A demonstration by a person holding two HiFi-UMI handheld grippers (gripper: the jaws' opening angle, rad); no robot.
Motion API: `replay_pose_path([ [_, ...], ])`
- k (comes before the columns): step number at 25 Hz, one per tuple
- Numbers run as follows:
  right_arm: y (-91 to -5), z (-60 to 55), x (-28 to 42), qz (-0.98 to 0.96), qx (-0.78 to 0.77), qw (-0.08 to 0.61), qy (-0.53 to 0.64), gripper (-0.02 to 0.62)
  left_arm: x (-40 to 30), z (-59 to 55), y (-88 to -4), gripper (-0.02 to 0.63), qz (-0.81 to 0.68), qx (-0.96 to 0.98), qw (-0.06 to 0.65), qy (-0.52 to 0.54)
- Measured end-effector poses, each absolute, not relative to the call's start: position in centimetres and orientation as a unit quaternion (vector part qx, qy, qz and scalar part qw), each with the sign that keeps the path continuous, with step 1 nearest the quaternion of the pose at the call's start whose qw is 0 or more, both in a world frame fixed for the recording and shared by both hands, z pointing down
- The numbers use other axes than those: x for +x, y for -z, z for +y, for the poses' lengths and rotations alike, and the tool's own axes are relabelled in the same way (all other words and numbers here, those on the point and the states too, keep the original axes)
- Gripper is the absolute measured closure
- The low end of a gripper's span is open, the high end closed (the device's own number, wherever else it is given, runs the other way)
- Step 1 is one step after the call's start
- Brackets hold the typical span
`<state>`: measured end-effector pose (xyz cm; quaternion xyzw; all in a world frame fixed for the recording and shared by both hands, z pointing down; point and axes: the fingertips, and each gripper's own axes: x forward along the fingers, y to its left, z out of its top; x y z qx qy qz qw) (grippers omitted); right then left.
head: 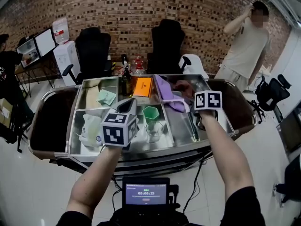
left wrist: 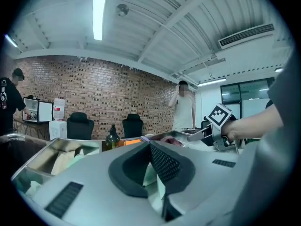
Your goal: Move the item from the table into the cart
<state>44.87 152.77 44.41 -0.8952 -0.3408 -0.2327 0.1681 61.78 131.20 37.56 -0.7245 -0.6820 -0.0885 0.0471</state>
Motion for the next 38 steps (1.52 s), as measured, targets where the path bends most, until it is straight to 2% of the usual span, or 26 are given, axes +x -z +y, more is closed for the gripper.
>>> replay_pose_path([
  [3,-40.2,149.0,42.7,-0.329,-0.913,0.150,0.188,0.394,60.0,128.3,-35.6,0.604,-0.684,-0.725,0.037,0.074],
  [8,-35.9,142.1,35.2,-0.313,-0.936,0.114,0.113,0.394,53.0,123.7,-34.3,0.604,-0.690,-0.723,0.023,0.032],
  [13,-32.3,136.2,32.4,-0.305,-0.947,0.093,0.031,0.396,51.3,120.5,-33.0,0.604,-0.704,-0.710,0.018,-0.007],
  [15,-30.8,133.8,31.8,-0.297,-0.952,0.077,0.006,0.447,51.1,118.8,-32.0,0.604,-0.709,-0.705,0.007,-0.017],
  [18,-29.9,129.8,28.4,-0.284,-0.958,0.036,-0.018,0.457,48.6,115.5,-31.9,0.604,-0.700,-0.713,-0.001,-0.037],
  [25,-31.8,122.1,18.6,-0.252,-0.966,-0.033,-0.047,0.457,40.2,107.7,-33.6,0.604,-0.690,-0.721,-0.030,-0.066],
  [30,-35.6,118.6,15.3,-0.234,-0.970,-0.039,-0.046,0.457,38.5,103.3,-36.0,0.604,-0.648,-0.758,-0.027,-0.070],
  [32,-37.0,117.3,14.5,-0.242,-0.968,-0.035,-0.055,0.494,38.1,101.8,-37.3,0.604,-0.642,-0.764,-0.027,-0.065],
  [34,-38.4,116.1,13.8,-0.248,-0.967,-0.025,-0.061,0.495,37.5,100.0,-39.0,0.604,-0.643,-0.763,-0.013,-0.059],
  [36,-39.5,115.1,13.3,-0.255,-0.965,-0.019,-0.063,0.568,36.9,98.3,-40.4,0.604,-0.648,-0.760,0.002,-0.052],
  [38,-40.3,113.8,13.0,-0.262,-0.963,-0.016,-0.063,0.583,36.7,96.9,-40.9,0.604,-0.652,-0.756,0.011,-0.054],
])
